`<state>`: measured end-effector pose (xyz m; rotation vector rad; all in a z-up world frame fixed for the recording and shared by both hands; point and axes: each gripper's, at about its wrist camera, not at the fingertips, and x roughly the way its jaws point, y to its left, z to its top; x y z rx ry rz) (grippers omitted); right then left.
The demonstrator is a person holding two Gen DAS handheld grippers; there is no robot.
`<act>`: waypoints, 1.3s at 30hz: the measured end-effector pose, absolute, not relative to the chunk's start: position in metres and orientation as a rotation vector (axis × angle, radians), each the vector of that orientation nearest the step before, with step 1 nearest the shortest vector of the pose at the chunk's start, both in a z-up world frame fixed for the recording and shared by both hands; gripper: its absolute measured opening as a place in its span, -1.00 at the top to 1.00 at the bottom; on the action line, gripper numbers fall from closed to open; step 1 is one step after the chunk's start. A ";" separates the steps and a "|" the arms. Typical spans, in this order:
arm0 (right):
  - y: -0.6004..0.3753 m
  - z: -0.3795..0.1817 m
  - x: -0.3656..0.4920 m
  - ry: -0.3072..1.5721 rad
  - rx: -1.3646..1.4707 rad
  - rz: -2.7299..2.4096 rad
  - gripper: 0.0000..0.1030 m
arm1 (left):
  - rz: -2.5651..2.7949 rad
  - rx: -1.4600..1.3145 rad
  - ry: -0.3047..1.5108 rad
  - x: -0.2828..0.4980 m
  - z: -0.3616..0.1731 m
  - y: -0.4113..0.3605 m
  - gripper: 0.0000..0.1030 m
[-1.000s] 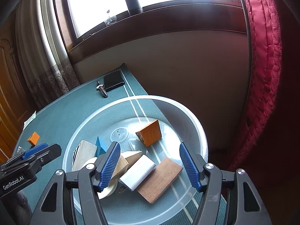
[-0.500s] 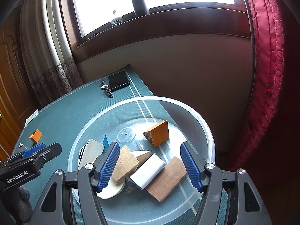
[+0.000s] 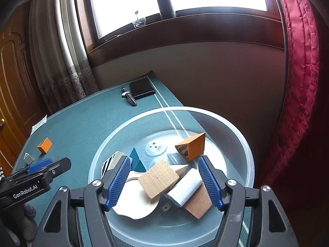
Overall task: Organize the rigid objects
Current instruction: 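Lower the white striped wedge into the basin and open the left tool, then move the left tool to the white-and-black striped triangle and grasp it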
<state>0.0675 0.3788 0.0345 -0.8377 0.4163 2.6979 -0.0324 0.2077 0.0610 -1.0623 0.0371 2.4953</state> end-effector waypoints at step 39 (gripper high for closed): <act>0.228 0.025 0.016 0.186 -1.123 3.037 -0.81 | 2.888 -1.262 -0.267 -0.104 0.042 -0.011 -0.45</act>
